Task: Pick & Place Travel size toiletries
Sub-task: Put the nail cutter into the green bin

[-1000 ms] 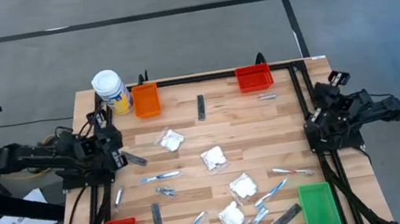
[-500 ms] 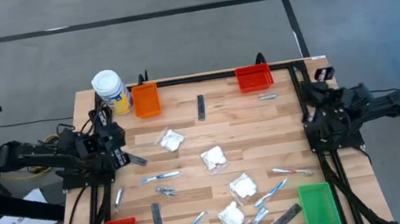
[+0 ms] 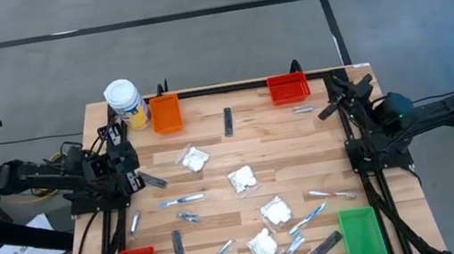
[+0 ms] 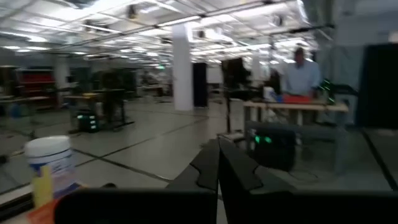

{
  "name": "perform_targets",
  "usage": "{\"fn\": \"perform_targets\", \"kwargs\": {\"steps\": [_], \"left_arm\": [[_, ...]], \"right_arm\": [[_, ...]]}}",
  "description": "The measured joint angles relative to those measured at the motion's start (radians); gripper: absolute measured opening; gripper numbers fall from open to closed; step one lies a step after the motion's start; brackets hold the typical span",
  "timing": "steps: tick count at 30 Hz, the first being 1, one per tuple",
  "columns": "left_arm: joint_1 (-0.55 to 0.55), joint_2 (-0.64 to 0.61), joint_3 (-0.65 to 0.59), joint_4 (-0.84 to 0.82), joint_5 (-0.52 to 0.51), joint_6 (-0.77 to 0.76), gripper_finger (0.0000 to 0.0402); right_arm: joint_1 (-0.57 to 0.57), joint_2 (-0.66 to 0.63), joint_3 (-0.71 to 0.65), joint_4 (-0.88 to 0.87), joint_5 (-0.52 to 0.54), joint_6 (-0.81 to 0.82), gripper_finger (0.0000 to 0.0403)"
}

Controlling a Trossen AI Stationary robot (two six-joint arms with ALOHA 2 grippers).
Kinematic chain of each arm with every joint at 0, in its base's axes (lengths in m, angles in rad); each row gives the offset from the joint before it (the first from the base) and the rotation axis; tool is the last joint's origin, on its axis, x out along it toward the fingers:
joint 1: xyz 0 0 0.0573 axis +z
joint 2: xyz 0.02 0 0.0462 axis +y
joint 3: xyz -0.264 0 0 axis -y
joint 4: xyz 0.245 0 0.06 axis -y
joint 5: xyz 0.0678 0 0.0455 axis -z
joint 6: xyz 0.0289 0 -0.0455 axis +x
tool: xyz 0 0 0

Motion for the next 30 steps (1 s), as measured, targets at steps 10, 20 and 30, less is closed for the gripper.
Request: {"fn": "perform_targets", "kwargs": {"steps": [10,20,30], "left_arm": [[0.0,0.015,0.0,-0.005,-0.097,-0.049,0.0008],[0.001,0.098,0.035,-0.008,-0.129,-0.053,0.0008],[0.001,0.184,0.075,-0.007,-0.173,-0.053,0.0008]], "right_arm": [[0.0,0.0,0.001,-0.014,0.015,0.04,0.0],[0.0,0.0,0.001,-0.022,0.03,0.039,0.0],[0.019,0.0,0.001,-0.037,0.199,0.04,0.0]]}}
